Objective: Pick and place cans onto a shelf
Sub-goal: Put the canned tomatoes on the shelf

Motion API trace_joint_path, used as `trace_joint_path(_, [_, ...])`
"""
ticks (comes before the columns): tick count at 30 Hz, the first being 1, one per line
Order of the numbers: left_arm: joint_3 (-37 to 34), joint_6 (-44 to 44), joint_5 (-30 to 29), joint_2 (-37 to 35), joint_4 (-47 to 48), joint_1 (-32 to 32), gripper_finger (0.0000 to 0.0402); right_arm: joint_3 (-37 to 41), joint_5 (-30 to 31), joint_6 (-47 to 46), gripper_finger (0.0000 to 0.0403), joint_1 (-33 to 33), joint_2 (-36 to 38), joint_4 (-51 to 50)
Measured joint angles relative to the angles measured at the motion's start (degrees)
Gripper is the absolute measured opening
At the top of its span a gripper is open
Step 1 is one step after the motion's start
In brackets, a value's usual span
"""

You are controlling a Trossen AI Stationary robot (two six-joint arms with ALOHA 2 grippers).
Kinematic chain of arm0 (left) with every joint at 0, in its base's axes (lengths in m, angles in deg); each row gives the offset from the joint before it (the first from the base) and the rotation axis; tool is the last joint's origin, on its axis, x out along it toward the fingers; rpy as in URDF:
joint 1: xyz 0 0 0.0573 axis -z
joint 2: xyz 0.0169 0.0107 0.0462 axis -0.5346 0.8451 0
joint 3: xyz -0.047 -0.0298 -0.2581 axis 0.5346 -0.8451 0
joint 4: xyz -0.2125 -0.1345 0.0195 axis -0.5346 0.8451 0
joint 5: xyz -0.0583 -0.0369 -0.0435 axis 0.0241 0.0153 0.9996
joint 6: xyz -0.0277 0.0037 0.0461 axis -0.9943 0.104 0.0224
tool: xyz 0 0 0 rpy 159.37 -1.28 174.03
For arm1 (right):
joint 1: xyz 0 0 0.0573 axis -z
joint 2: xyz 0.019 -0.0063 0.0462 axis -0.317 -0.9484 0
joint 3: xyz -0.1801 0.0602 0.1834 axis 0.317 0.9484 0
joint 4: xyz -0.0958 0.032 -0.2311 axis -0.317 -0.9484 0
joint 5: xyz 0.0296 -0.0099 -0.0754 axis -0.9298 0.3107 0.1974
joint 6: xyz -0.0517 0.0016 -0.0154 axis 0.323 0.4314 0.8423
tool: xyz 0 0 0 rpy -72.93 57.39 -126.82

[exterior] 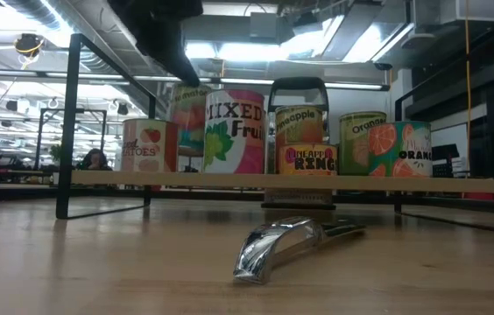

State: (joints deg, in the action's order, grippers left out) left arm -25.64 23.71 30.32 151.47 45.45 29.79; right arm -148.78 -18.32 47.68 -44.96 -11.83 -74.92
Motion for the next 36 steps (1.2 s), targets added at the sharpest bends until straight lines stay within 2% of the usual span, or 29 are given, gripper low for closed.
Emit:
trace_joint_path(10, [-6.1, 0.0, 0.0, 0.0, -5.0, 0.0, 0.0, 0.0, 0.0, 0.0, 0.0034, 0.0, 0.0, 0.0])
trace_joint_path(23, [-7.2, 0.0, 0.0, 0.0, -5.5, 0.0, 0.0001, 0.0, 0.0, 0.0, 0.0034, 0.0, 0.0, 0.1])
trace_joint_path(36, [-7.2, -0.1, 0.0, 0.0, -5.5, 0.0, 0.0056, 0.0, 0.0, 0.0, 0.0034, 0.0, 0.0, 0.1])
